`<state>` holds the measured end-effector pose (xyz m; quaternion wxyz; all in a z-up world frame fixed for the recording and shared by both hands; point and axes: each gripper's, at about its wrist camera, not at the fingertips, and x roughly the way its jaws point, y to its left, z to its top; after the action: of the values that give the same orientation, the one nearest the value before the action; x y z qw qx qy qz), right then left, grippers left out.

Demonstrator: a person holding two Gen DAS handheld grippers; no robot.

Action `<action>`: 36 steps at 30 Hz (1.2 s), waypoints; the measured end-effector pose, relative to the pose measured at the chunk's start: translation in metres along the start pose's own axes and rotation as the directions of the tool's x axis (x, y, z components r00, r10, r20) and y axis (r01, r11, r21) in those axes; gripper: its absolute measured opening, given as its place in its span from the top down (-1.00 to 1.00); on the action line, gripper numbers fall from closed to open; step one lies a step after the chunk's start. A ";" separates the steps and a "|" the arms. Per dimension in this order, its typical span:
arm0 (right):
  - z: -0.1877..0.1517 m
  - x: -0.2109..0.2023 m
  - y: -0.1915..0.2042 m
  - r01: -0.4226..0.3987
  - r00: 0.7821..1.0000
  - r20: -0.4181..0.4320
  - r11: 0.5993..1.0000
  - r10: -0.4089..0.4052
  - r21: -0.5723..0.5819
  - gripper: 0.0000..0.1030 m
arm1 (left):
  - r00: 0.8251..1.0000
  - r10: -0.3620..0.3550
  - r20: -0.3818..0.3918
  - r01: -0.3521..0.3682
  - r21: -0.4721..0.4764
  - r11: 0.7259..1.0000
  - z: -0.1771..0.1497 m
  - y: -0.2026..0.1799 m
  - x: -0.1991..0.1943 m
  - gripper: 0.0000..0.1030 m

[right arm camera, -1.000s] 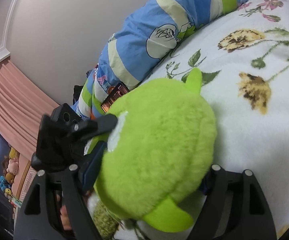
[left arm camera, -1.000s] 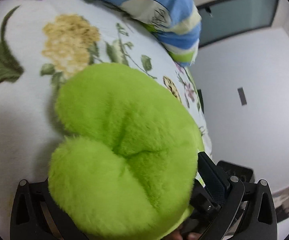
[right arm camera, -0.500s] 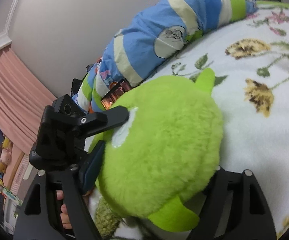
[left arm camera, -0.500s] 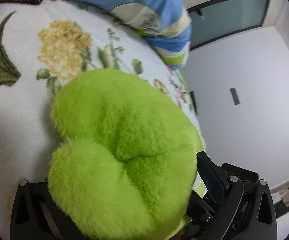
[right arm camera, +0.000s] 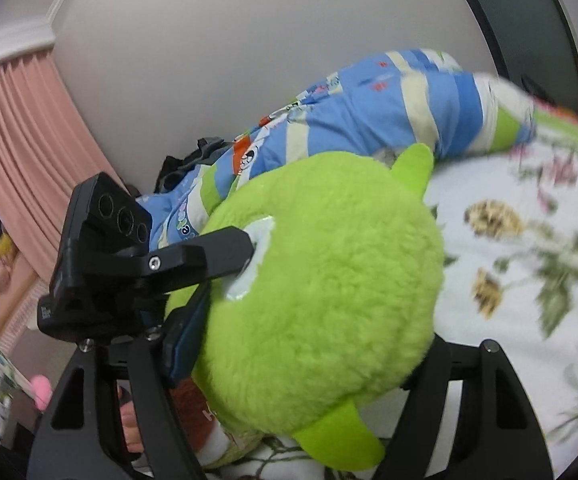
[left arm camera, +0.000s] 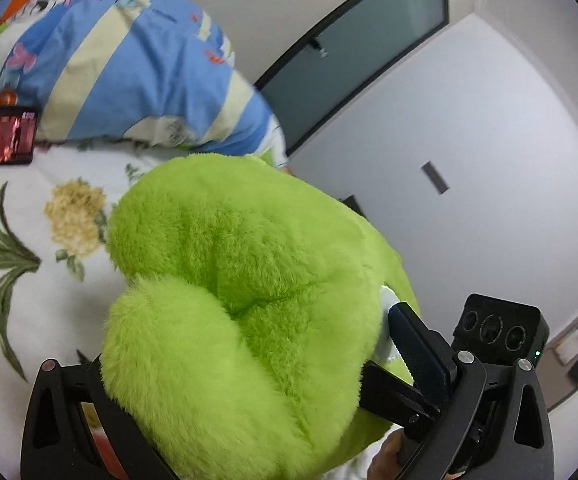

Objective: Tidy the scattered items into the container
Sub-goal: 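Lift the green alien plush with the left tool, then carry the green alien plush with the left tool and drop it into the black box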

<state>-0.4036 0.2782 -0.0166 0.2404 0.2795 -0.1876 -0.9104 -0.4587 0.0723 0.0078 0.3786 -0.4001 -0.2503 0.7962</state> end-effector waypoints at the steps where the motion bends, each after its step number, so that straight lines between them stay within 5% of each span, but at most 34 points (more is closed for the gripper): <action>1: 0.007 -0.009 0.012 0.009 1.000 0.001 1.000 -0.009 -0.024 -0.43 | 1.000 -0.010 0.008 0.010 0.006 1.000 0.002 -0.008 -0.010 -0.97; 6: 0.026 -0.040 0.067 -0.015 1.000 0.018 0.996 0.017 -0.088 -0.43 | 0.999 0.015 0.050 -0.017 0.038 0.999 0.010 -0.040 -0.074 -0.97; 12: 0.014 -0.040 0.144 -0.139 0.990 0.004 0.987 0.139 -0.087 -0.43 | 0.983 0.153 0.104 -0.155 0.011 0.988 -0.006 -0.036 -0.176 -0.97; 18: -0.030 0.017 0.241 -0.312 0.946 -0.118 0.948 0.302 -0.069 -0.43 | 0.913 0.381 0.143 -0.363 -0.138 0.921 -0.041 0.019 -0.293 -0.97; 22: -0.064 0.064 0.302 -0.394 0.901 -0.224 0.917 0.372 -0.059 -0.44 | 0.881 0.453 0.140 -0.408 -0.261 0.875 -0.073 0.078 -0.343 -0.97; 25: -0.090 0.098 0.331 -0.398 0.881 -0.301 0.916 0.365 -0.054 -0.44 | 0.878 0.457 0.141 -0.390 -0.343 0.855 -0.094 0.124 -0.360 -0.97; 29: -0.112 0.135 0.337 -0.340 0.881 -0.369 0.938 0.295 -0.061 -0.45 | 0.896 0.431 0.109 -0.352 -0.420 0.837 -0.107 0.175 -0.355 -0.97; 36: -0.128 0.156 0.332 -0.226 0.890 -0.417 0.973 0.183 -0.055 -0.70 | 0.882 0.469 0.054 -0.412 -0.396 0.821 -0.105 0.193 -0.344 -0.97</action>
<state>-0.3297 -0.1033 -0.0225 0.3828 0.4300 -0.1146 -0.8096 -0.3146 -0.3070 -0.0317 0.0812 -0.4511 -0.3250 0.8272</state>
